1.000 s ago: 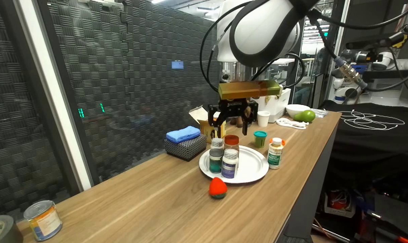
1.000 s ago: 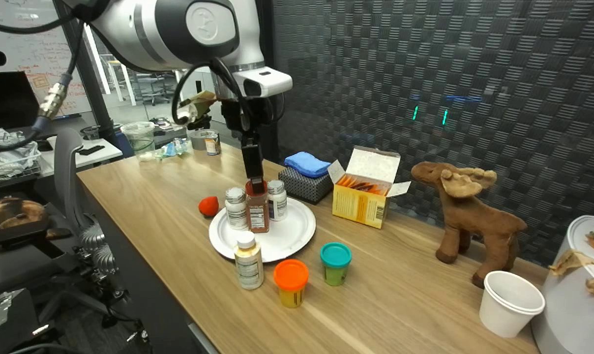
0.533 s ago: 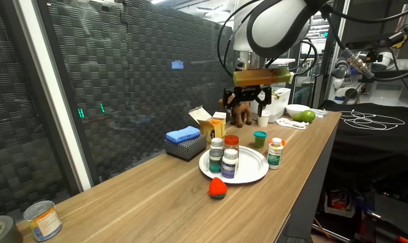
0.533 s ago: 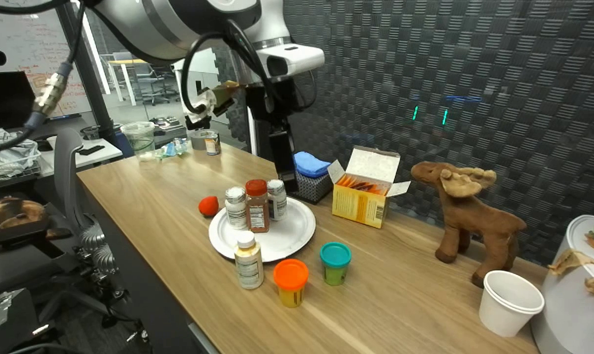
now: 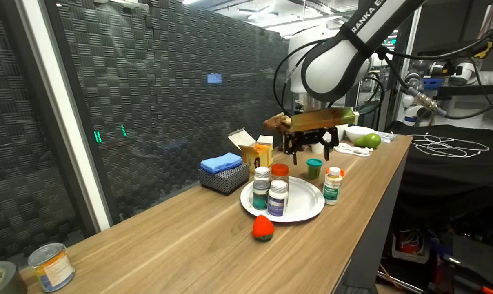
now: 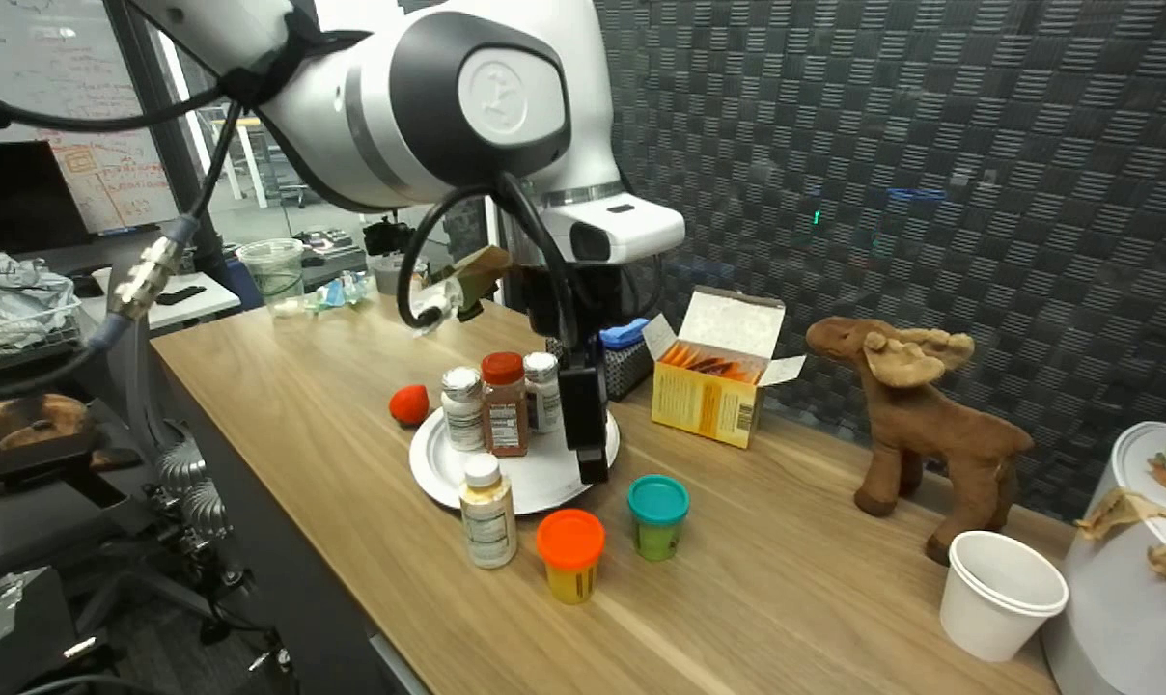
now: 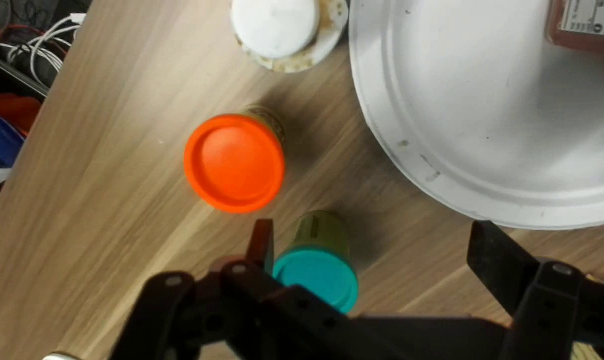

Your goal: Pick up the bottles and small containers and put them on the white plate.

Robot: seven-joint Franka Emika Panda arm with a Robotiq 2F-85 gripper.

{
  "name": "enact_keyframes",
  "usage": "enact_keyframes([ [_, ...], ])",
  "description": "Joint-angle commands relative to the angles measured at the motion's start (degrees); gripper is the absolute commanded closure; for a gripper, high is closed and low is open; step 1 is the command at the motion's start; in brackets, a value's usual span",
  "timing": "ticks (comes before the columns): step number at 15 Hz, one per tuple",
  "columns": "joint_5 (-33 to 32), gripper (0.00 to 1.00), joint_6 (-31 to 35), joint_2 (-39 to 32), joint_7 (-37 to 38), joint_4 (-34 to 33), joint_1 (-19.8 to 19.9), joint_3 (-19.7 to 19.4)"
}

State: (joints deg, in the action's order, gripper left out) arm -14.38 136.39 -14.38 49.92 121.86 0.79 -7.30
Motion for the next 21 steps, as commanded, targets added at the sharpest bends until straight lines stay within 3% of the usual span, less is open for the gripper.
enact_keyframes([
  [1,-0.18,0.0,1.3,-1.74,2.21,-0.24,-0.49,-1.52],
  [16,8.37,0.0,9.02,-5.8,5.67,-1.05,1.38,-4.24],
  [18,8.5,0.27,9.29,-5.67,5.56,-0.97,1.33,-4.29],
  [21,7.64,0.51,9.23,-4.57,6.28,-0.01,0.94,-4.79],
])
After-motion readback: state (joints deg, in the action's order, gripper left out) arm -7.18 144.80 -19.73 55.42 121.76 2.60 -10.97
